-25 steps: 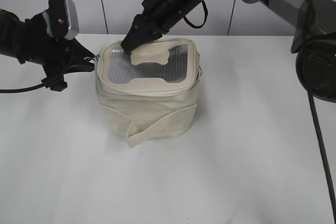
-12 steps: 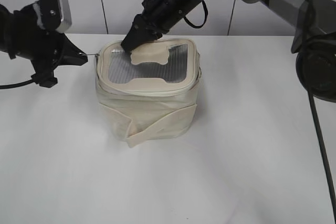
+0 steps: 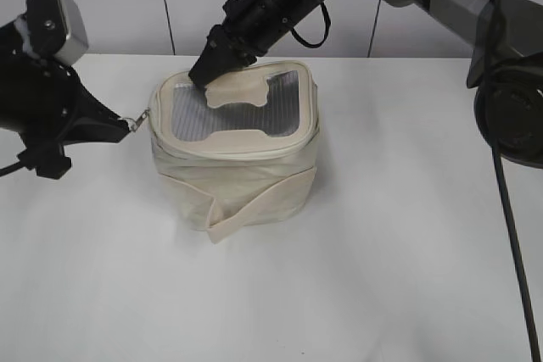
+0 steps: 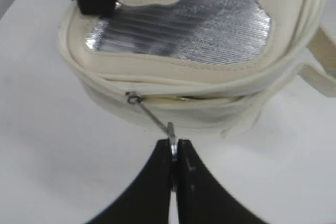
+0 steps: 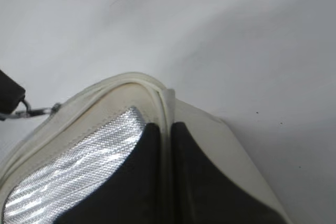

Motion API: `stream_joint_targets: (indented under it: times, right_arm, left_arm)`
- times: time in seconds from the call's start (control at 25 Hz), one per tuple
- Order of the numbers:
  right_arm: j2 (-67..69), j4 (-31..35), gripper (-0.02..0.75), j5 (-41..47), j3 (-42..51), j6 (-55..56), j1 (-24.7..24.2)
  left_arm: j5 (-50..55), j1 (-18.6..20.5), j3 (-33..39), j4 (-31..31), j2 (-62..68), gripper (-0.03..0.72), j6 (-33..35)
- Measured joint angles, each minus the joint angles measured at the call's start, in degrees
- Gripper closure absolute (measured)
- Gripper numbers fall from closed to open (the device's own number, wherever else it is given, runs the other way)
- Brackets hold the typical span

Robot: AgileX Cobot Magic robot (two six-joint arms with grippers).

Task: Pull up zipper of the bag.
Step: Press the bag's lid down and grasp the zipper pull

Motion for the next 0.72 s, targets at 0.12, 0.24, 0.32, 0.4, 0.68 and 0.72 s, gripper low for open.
stream_joint_targets:
  times: [0.12,0.24,0.32,0.4,0.68,0.72]
  right_arm:
    - [0.0,0.13,0.696,0.0,0.0,0.48,0.0]
    - [0.0,-0.09,0.696,0.0,0.0,1.16,0.0]
    - [0.0,-0.15,0.696,0.0,0.0,1.34,0.0]
    - [0.0,-0.2,0.696,0.0,0.0,1.41,0.0]
    - [0.0,-0.27,0.696,0.0,0.0,1.77,-0.05]
    - [0.0,-0.27,0.696,0.0,0.0,1.77,-0.05]
  left_arm:
    - [-0.64,-1.94,2.34,-0.03,-1.17,0.697,-3.1]
    - [0.2,-5.27,3.77,0.55,-1.97,0.697,-5.15]
    - [1.46,-8.22,4.19,1.08,-2.11,0.697,-6.6]
    - [1.44,-10.21,4.25,1.51,-2.23,0.697,-8.55]
    - [-5.09,-21.01,4.31,-2.24,-2.3,0.697,-9.82]
    - [-7.72,-22.79,4.36,-3.77,-2.3,0.697,-9.82]
